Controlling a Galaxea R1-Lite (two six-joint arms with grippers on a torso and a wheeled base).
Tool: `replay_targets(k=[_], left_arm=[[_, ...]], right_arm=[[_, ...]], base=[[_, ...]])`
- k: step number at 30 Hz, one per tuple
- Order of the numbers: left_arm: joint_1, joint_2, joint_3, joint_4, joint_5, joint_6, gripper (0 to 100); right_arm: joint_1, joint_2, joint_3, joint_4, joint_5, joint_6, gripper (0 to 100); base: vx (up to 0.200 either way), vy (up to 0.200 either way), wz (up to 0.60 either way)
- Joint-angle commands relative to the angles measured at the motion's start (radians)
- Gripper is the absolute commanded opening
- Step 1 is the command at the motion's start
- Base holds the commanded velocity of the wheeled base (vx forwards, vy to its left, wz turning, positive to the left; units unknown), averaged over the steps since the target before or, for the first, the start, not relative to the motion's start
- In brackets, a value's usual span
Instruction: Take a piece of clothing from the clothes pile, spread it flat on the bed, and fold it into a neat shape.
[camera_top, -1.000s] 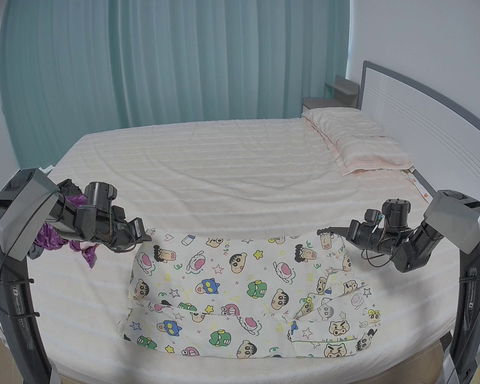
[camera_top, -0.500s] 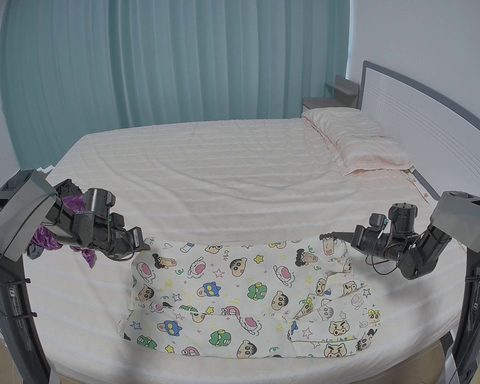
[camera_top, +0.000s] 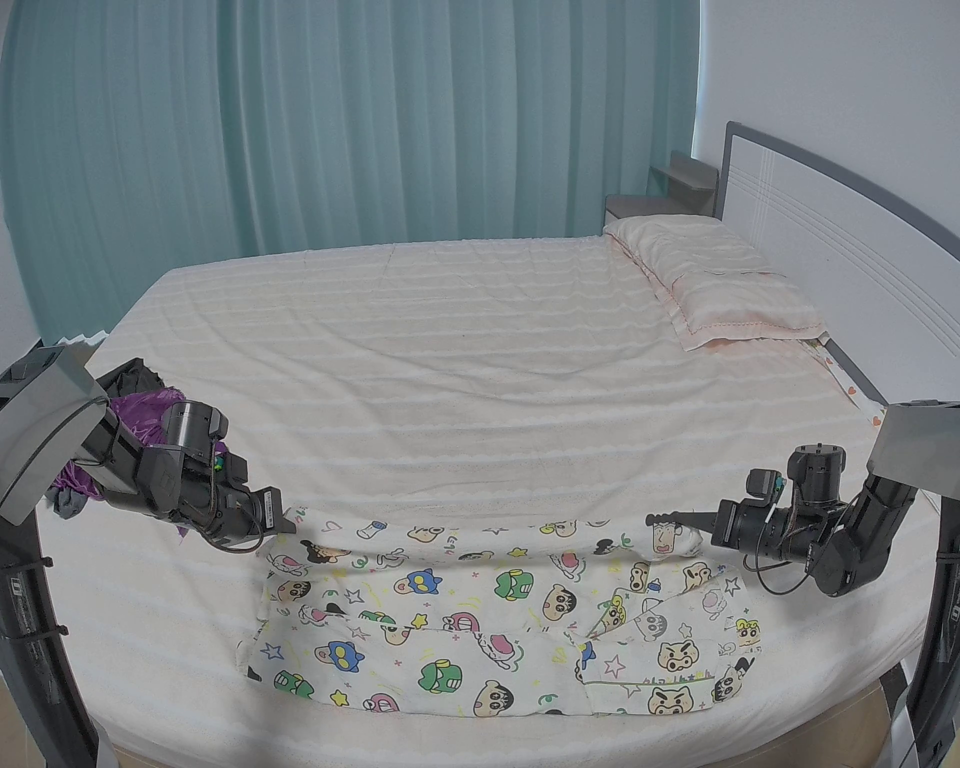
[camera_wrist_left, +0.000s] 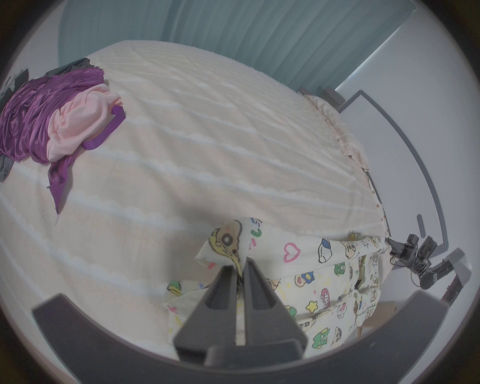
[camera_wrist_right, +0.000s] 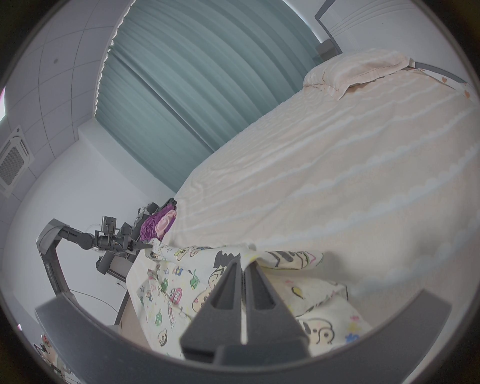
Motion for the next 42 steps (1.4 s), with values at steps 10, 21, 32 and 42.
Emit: replay_targets(k=[10, 21, 32, 42], left_arm=[[-0.019, 0.004, 0.090, -0.005, 0.003, 0.009, 0], [-0.058, 0.013, 0.145, -0.005, 0.046, 0.009, 0], [-0.061, 0.019, 0.162, -0.005, 0.044, 0.009, 0], [-0.061, 0.028, 0.176, -0.005, 0.043, 0.039, 0]], right_arm=[[-0.022, 0.012, 0.121, -0.002, 0.000, -0.083, 0], [-0.062, 0.045, 0.201, -0.002, 0.002, -0.179, 0], [-0.071, 0.047, 0.279, -0.002, 0.023, -0.263, 0], [-0.074, 0.047, 0.307, -0.002, 0.022, -0.284, 0]], base=[[0.000, 0.000, 0.00], [0.000, 0.000, 0.00], [0.000, 0.000, 0.00], [0.000, 0.000, 0.00]])
